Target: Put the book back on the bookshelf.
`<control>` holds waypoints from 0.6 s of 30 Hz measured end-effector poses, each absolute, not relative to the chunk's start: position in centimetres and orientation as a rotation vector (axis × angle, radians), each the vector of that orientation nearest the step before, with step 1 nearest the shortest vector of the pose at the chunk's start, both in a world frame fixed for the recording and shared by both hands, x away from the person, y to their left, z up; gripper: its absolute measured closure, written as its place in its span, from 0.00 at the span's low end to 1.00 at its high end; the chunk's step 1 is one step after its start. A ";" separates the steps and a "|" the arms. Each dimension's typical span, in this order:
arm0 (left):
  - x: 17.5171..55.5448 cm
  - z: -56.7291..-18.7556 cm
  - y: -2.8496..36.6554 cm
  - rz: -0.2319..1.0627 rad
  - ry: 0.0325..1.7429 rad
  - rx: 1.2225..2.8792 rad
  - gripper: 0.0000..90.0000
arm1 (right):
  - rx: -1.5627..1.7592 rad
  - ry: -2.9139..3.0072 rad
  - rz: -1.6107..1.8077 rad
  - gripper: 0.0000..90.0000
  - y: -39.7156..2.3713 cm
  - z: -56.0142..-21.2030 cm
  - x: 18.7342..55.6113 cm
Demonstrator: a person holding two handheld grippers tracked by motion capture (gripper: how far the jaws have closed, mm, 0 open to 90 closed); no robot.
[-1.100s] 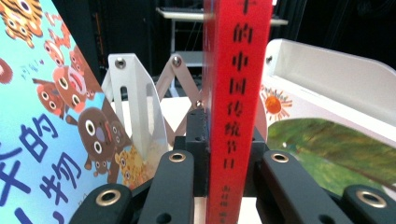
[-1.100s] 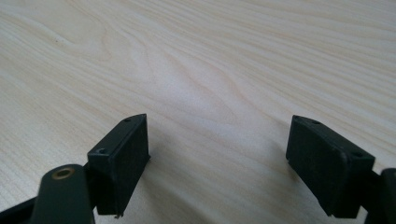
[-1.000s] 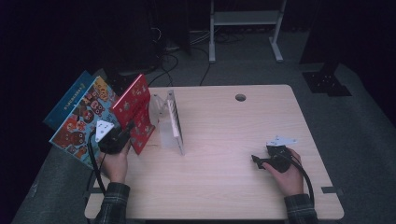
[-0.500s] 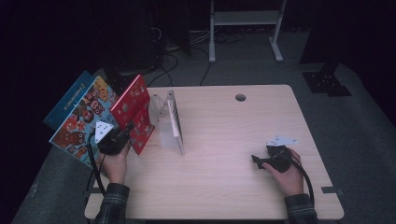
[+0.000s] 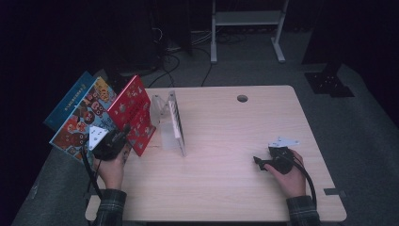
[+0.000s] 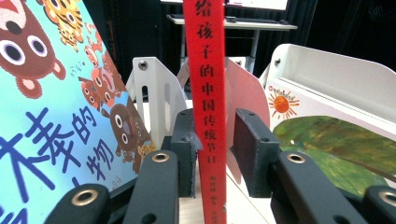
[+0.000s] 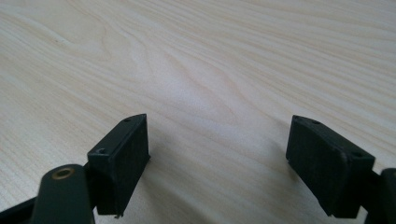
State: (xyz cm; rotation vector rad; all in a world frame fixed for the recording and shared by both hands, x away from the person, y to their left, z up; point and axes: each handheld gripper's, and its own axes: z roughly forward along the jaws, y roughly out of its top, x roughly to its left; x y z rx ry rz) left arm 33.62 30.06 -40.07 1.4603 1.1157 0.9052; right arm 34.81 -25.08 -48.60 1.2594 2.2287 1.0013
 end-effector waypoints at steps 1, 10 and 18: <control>33.5 -40.1 30.1 0.908 1.115 1.458 0.76 | 1.258 2.229 1.001 0.22 -25.1 -48.6 34.8; 32.4 -40.0 30.3 0.894 1.104 1.463 0.69 | 1.260 2.229 1.002 0.22 -25.1 -48.6 34.8; 31.5 -40.0 30.4 0.889 1.120 1.469 0.53 | 1.260 2.229 1.001 0.22 -25.1 -48.6 34.8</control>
